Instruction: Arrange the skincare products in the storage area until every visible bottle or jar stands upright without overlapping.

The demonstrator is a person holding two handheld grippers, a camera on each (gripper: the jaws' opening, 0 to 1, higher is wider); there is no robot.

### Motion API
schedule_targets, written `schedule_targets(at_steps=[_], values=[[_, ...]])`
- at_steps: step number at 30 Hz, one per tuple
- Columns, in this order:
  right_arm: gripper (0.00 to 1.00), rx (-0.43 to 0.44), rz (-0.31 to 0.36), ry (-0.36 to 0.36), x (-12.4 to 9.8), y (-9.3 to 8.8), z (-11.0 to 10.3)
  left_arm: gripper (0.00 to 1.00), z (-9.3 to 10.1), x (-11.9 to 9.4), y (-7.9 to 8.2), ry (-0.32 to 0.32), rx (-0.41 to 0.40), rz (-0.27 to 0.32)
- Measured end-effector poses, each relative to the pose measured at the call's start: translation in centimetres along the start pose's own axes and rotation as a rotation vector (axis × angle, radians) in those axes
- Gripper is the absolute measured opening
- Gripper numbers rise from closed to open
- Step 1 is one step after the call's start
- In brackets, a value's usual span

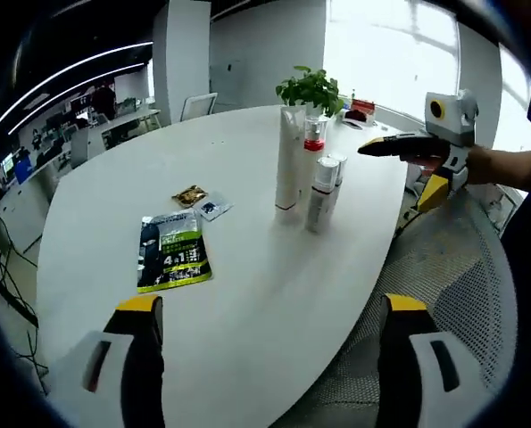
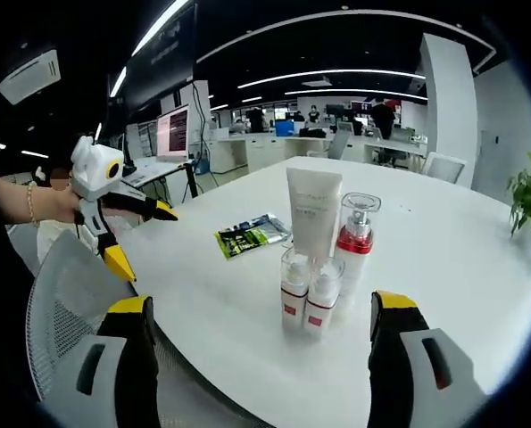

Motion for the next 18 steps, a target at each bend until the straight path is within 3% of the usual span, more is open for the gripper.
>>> schedule_targets(at_steps=[6,18], values=[[1.0,0.006,0.002,-0.002,-0.1,0.0,-0.1,0.99,-0.7,-1.1,-1.1,0.025,-0.04,0.003],[1.0,0.011,0.0,-0.01,-0.2,0.0,-0.3,0.99,-0.3,-1.8,-2.5,0.045,-0.08,0.009]])
Point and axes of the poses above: the point that each gripper's makers call its tool centre point, and the gripper's own axes: x roughly forward along the fingers, z roughly to its right, y roughly out of its top, the point moved 10 cm from there along -x, roughly backward along the fingers, and after that the axes turned 8 degrees about -z, right-handed, at the moved point
